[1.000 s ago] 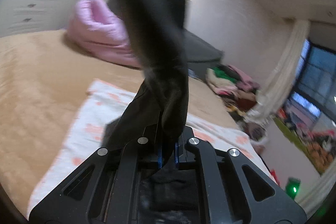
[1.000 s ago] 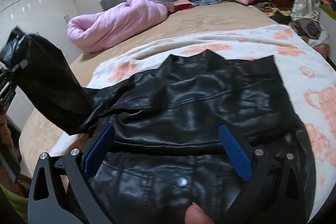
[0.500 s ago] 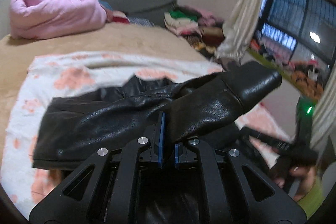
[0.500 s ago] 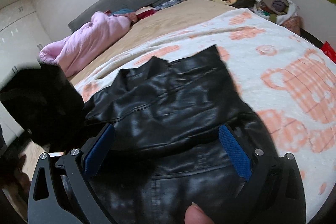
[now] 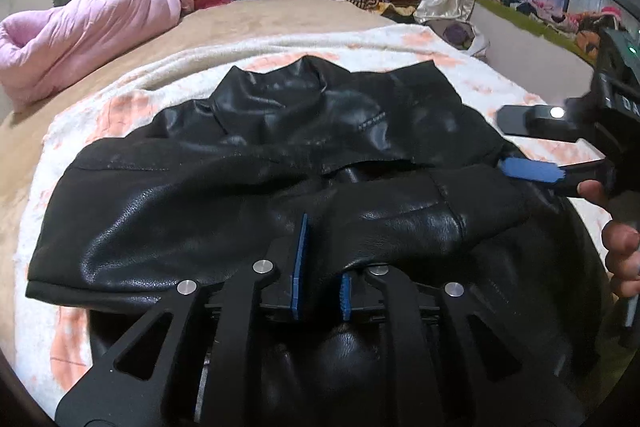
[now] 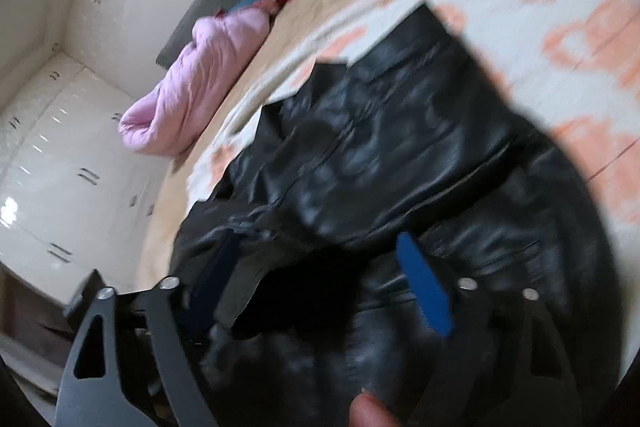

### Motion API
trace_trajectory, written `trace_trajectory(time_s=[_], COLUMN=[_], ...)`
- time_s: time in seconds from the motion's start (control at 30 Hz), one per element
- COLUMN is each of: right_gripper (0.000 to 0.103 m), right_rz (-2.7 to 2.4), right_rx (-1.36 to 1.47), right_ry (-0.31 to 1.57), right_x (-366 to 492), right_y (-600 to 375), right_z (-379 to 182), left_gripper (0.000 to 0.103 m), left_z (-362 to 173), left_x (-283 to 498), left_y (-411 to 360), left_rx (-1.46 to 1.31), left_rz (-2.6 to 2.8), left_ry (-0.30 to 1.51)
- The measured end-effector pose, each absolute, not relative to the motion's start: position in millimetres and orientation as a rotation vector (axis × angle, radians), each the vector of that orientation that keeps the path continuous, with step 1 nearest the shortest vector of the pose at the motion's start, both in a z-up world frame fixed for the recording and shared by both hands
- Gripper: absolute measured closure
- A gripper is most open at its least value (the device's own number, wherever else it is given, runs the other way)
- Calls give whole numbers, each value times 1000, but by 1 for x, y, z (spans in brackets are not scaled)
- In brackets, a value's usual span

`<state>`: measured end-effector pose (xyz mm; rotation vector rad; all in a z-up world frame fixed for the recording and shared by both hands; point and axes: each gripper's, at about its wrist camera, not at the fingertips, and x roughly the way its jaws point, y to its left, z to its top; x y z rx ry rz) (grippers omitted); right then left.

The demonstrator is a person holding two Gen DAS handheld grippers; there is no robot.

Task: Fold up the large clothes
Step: 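Fold the held sleeve over the jacket body and open the left tool, then grasp the jacket side edge with the right tool and fold it inward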

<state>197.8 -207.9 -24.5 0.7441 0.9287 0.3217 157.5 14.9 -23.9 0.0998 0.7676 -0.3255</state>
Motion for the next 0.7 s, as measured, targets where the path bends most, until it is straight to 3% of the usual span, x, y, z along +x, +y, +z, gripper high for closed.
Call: trace_trajectory(time_s=[0.07,0.13,0.2,0.33,0.47,0.63,0.7], right_gripper=[36,39,50,62,84,96,98], right_rz=[351,365,391,386,408,459,470], right_rx=[768,780,794,803,775,642,535], right_ry=[970,988,1007,1031,1007,912,857], right_x=[204,208,212,222,229,234,237], right_y=[-198,-190,-181,-175,-176,-166,-159], right_z=[-30,-32,-34,-39,-33,1,25], left_gripper=[92,75,72,66,56,20,19], left_z=[-24,-25,-25,-25,-22,-5,10], left_x=[155,154,151,150,151,147,143], left_y=[15,15,12,9,11,18,26], left_rx=[106,105,121,140,127,74,38], left_rz=[-329,-351,-350,-360,-385,-460,-493], left_ry=[769,776,781,797,815,807,775])
